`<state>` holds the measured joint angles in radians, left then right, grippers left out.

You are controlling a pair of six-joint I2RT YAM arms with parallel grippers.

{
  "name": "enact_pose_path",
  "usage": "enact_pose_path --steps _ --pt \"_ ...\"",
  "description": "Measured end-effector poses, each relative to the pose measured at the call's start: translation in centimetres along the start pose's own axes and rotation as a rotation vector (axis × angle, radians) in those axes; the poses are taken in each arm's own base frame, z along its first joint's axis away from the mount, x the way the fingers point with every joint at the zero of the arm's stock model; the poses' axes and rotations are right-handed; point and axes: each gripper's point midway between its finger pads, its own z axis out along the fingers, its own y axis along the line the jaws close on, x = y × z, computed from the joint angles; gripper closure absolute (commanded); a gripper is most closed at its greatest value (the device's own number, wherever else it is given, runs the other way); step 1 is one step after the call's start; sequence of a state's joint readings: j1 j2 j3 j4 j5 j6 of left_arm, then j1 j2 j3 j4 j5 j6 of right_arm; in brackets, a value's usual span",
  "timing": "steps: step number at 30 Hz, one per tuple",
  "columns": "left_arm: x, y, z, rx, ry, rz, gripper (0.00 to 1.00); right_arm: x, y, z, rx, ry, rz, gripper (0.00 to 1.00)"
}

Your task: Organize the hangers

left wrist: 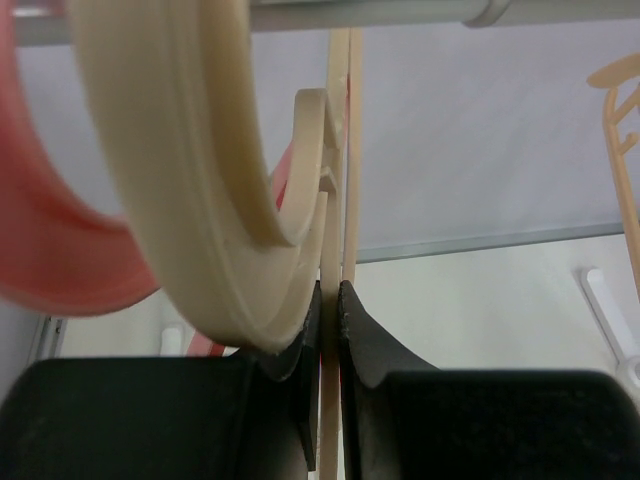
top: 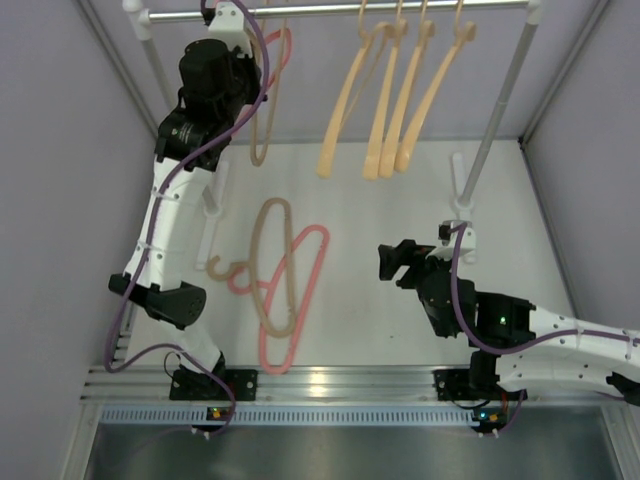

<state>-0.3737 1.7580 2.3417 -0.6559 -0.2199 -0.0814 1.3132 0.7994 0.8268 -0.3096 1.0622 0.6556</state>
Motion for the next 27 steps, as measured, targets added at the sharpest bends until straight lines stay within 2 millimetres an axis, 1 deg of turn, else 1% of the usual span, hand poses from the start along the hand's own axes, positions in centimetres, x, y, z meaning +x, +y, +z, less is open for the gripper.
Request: enact_pose_path --steps 7,12,20,23,27 --pt "-1.6 0.3 -1.8 0.002 -0.036 -0.010 0.87 0.1 0.2 0.0 -0.009 0.005 0.004 0.27" --pt "-2.1 0.3 -2.3 0.004 -0.048 -0.015 0.88 0.1 0.3 0.0 -0.011 0.006 0.005 0.27" --pt "-2.1 0.3 -2.1 0.004 -0.049 -0.014 0.86 0.2 0.4 0.1 -0.012 0.007 0.005 0.27" --pt "-2.1 0.1 -1.6 0.008 -0.050 -0.014 0.86 0.2 0.4 0.1 -0.011 0.007 0.005 0.26" --pt "-1.3 -0.3 -0.4 0.017 -0.035 -0.011 0.85 0.2 0.3 0.1 -0.011 0.006 0.005 0.26"
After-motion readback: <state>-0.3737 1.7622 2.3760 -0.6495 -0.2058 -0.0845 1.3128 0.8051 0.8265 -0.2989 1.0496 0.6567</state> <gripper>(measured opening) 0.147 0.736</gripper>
